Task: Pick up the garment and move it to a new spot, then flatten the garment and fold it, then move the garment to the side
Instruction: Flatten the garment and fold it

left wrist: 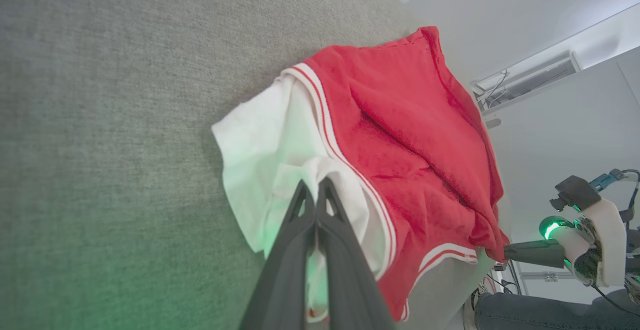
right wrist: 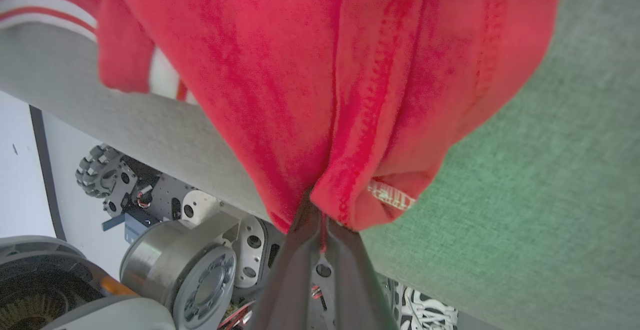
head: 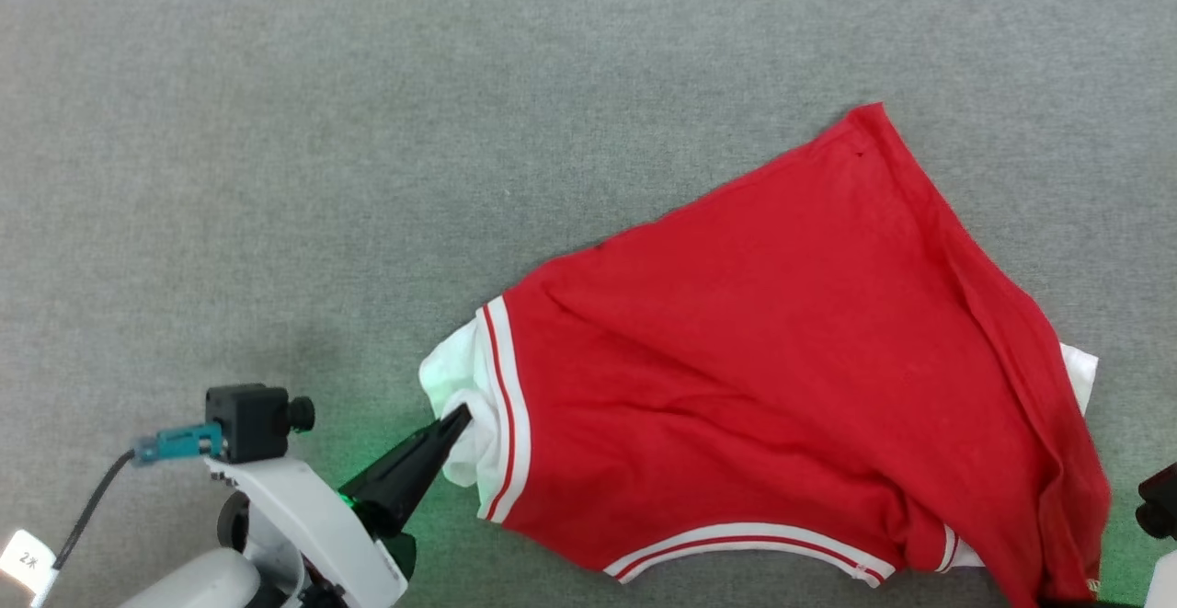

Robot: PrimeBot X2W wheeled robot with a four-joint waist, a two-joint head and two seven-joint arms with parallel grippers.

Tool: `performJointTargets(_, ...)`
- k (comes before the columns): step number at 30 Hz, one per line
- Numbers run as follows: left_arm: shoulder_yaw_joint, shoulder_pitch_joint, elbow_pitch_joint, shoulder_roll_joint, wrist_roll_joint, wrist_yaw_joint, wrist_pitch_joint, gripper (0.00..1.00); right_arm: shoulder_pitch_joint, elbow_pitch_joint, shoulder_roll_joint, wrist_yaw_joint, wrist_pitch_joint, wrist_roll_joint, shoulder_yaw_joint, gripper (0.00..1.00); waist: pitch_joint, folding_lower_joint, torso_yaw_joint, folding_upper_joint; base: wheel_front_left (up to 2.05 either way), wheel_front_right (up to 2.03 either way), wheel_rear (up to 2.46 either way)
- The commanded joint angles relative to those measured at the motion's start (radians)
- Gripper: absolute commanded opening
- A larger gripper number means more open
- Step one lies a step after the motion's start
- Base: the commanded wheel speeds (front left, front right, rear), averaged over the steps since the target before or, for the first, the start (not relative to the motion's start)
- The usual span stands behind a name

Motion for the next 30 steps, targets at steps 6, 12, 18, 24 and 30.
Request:
performJointTargets(6,-0.006,0.026,0.003,0.003,-0.008,-0.003,0.001,0.00,-0.010,-0.097,0.011,0.000,-0.058,0.014,-0.075,1.00,-0.025,-0.0001,-0.005,0.0000,0.00,0.00,0.00)
performJointTargets(12,-0.014,0.008,0.005,-0.018,0.003,-0.015,0.007,0.00,-0.066,-0.257,-0.029,0.000,-0.034,0.116,-0.254,1.00,-0.024,-0.0001,0.021,0.0000,0.00,0.00,0.00)
performJointTargets(18,-0.022,-0.027,0.020,-0.050,0.019,-0.030,0.022,0.00,-0.380,-0.194,-0.045,0.000,-0.100,-0.042,-0.199,1.00,0.004,-0.0001,0.056,0.0000,0.00,0.00,0.00)
performJointTargets(24,-0.030,-0.077,0.050,-0.087,0.038,-0.054,0.041,0.00,-0.714,0.069,0.014,0.000,-0.174,-0.204,0.085,1.00,0.040,-0.0001,0.100,0.0000,0.00,0.00,0.00)
performJointTargets(30,-0.033,-0.103,0.088,-0.126,0.042,-0.081,0.037,0.00,-0.933,0.338,0.022,0.000,-0.206,-0.228,0.359,1.00,0.075,-0.0001,0.134,0.0000,0.00,0.00,0.00)
